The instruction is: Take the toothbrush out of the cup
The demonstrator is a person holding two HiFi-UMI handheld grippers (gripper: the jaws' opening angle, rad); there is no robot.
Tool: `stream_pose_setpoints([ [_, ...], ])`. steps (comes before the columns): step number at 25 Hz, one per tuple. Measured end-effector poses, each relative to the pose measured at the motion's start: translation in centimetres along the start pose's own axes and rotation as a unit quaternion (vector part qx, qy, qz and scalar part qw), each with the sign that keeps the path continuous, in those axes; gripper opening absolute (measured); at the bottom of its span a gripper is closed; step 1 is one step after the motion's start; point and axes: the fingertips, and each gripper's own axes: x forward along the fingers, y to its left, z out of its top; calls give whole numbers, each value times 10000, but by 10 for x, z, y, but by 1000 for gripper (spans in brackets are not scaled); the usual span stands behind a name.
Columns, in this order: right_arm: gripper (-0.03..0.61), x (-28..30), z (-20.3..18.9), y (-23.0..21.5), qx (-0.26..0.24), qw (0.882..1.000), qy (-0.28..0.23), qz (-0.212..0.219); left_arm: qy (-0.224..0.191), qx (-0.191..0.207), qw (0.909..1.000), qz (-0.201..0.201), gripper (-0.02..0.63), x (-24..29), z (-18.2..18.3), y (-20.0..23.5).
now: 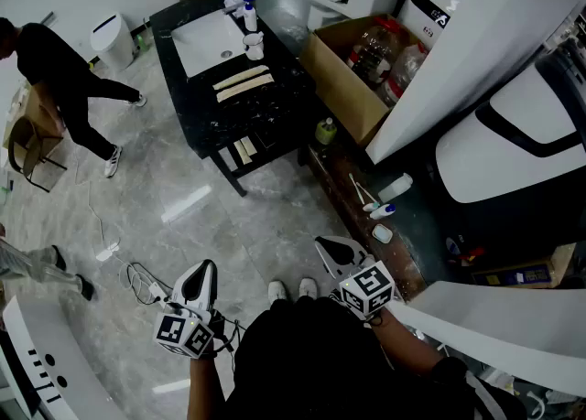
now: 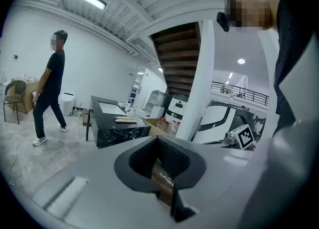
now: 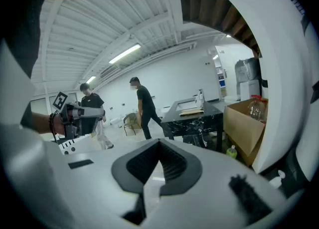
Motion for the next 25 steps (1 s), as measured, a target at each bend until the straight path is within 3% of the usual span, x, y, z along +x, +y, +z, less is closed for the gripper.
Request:
stream_pose_setpoints([
  [10, 14, -3, 8, 15, -242, 9991, -148, 312, -49, 132, 9999, -82, 6, -5, -8, -17],
  [15, 14, -6, -4, 6, -132, 9993, -205, 277, -23, 204, 9998, -69, 6, -4, -14, -27],
  [20, 14, -11, -16, -4, -17, 9997, -45, 255, -74, 35, 9999, 76, 6, 0, -15, -32],
  [25, 15, -7, -10, -18, 1, 9997, -3, 224, -141, 142, 9998, -83, 6, 19, -5, -36],
])
